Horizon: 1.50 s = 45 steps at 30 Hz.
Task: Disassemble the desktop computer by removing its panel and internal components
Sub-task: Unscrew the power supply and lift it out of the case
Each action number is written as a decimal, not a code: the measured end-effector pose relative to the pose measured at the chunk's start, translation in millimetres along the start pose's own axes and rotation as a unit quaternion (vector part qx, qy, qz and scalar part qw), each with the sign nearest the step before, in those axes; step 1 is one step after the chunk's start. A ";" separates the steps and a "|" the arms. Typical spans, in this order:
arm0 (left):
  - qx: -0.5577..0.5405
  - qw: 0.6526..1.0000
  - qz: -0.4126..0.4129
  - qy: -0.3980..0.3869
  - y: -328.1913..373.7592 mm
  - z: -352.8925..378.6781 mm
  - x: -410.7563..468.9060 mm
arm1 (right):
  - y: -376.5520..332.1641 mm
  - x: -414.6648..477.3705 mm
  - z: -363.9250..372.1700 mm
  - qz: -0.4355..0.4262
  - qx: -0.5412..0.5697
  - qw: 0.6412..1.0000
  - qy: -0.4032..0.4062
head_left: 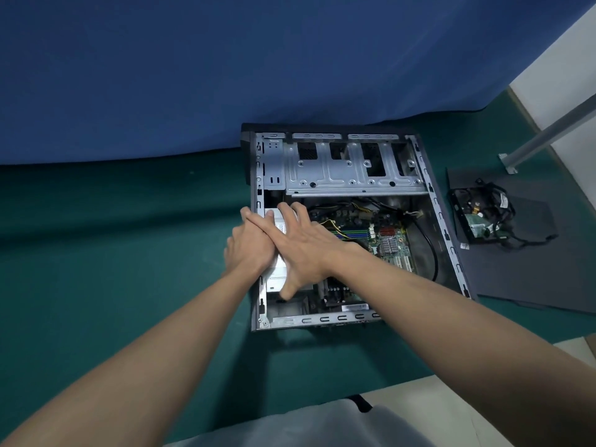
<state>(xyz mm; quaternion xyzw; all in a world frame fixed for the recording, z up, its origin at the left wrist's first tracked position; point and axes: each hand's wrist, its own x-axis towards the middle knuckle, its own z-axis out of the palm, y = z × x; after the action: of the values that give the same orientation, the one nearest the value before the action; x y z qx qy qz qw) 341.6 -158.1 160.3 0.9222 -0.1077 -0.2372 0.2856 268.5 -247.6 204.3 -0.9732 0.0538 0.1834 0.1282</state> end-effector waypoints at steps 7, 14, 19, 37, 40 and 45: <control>0.036 0.999 0.013 0.017 1.1 0.7 -5.8 | 18.9 -18.2 -2.1 -0.021 0.043 0.999 0.016; 0.149 0.985 0.046 0.077 11.2 0.2 -9.9 | 56.6 -44.7 -0.6 0.000 0.116 0.993 -0.032; 0.201 0.975 0.043 0.085 17.7 2.1 -11.3 | 53.8 -39.2 -2.4 0.091 0.288 0.953 -0.003; -0.238 0.967 0.087 0.029 81.0 -34.6 9.8 | 48.9 -71.6 -23.7 0.336 0.595 0.709 0.176; -0.355 0.930 0.060 -0.078 100.1 -37.8 10.6 | 66.3 -95.1 -45.7 0.287 0.683 0.648 0.175; -0.480 0.840 -0.018 -0.254 119.5 -43.0 -7.4 | 91.2 -132.6 -73.0 0.184 0.805 0.554 0.109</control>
<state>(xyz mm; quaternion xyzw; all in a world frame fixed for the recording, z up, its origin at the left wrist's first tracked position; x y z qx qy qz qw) 349.1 -232.4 263.3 0.5788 -0.0329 -0.4900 0.6510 156.8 -347.3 298.1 -0.4457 0.3705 -0.0240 0.8146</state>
